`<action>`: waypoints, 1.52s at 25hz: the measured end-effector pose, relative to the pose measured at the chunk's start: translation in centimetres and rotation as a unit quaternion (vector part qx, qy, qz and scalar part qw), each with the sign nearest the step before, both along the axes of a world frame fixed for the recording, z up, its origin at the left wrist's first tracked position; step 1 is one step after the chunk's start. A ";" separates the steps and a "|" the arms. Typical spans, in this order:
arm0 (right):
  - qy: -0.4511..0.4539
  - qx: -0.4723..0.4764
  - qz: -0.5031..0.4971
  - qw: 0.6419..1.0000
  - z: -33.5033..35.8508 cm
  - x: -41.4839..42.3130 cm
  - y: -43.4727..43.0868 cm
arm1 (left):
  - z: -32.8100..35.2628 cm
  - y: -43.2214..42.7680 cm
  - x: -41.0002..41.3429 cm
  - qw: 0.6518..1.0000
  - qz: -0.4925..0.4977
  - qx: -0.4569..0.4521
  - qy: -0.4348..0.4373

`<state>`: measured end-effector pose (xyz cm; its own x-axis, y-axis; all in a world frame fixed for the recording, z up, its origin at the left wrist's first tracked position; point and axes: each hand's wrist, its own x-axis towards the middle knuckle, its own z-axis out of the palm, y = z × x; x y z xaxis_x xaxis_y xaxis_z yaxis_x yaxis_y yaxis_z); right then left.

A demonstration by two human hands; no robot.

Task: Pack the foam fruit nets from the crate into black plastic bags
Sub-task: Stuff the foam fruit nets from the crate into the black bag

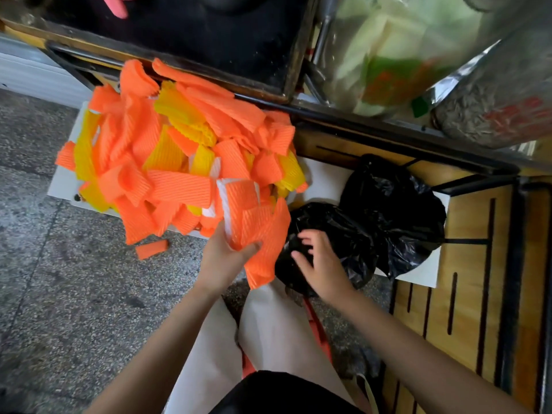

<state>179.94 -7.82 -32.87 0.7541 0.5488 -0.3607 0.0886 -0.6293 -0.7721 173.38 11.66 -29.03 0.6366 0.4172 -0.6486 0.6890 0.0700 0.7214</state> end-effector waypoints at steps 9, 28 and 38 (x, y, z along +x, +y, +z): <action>0.079 -0.303 -0.127 0.941 -13.7 3.1 2.3 | -6.0 2.7 -0.9 0.999 -0.008 0.003 -0.035; 0.072 -0.004 -0.207 0.976 0.9 -4.2 0.7 | -0.9 1.4 -4.8 0.985 -0.060 -0.147 -0.060; 0.272 0.182 -0.124 0.937 10.3 -13.1 10.6 | 3.5 5.6 -14.8 0.989 0.047 -0.061 -0.124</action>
